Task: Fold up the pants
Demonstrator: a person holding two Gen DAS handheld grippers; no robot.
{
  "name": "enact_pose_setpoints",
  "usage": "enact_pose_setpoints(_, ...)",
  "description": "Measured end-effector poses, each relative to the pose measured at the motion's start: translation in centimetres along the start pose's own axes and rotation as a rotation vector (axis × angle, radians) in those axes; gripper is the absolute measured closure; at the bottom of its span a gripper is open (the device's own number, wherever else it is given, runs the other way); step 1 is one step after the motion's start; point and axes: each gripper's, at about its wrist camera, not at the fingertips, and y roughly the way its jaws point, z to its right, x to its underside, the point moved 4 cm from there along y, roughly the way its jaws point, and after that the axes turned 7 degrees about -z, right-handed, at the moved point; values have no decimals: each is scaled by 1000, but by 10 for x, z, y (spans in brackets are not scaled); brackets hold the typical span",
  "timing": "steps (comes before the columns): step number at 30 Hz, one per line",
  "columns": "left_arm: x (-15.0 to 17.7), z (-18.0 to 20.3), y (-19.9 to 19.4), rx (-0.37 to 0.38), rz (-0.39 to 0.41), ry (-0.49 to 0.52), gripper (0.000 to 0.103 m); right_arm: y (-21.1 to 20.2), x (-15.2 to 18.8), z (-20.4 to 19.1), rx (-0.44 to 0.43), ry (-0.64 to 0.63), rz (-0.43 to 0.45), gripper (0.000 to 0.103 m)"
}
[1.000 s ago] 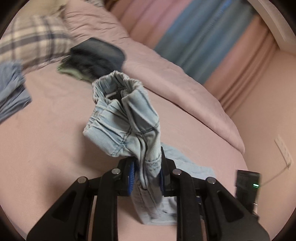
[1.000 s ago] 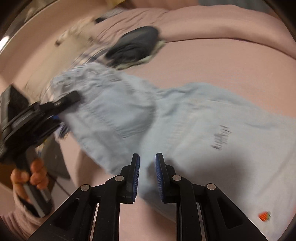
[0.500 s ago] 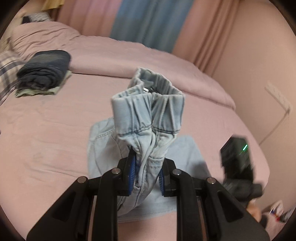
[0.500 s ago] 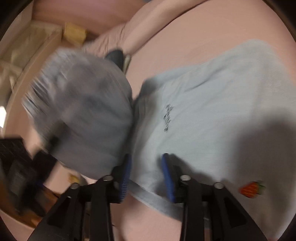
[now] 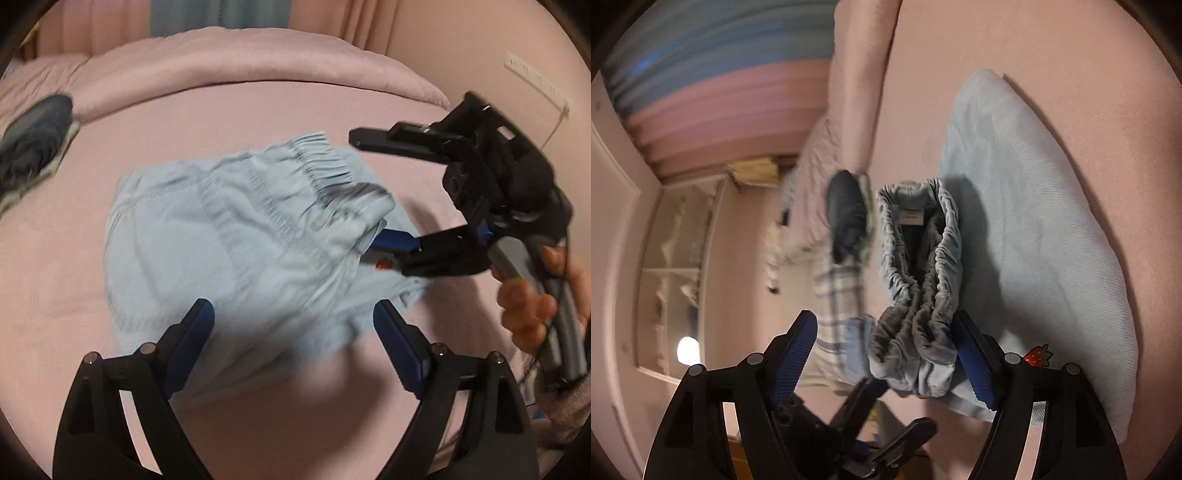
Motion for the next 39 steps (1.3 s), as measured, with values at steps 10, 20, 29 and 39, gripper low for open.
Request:
enact_pose_setpoints(10,49,-79,-44,2,61,-318,14,24,-1,-27,386,-262,-10,67)
enact_pose_setpoints(20,53,-89,-41,10,66,-355,14,-37,-6,-48,449,-380,114,73)
enact_pose_setpoints(29,30,-85,-29,-4,36,-339,14,-33,-13,1,544,-306,90,73)
enact_pose_setpoints(39,-40,-85,-20,-71,77,-246,18,-61,1,-60,893,-589,289,52)
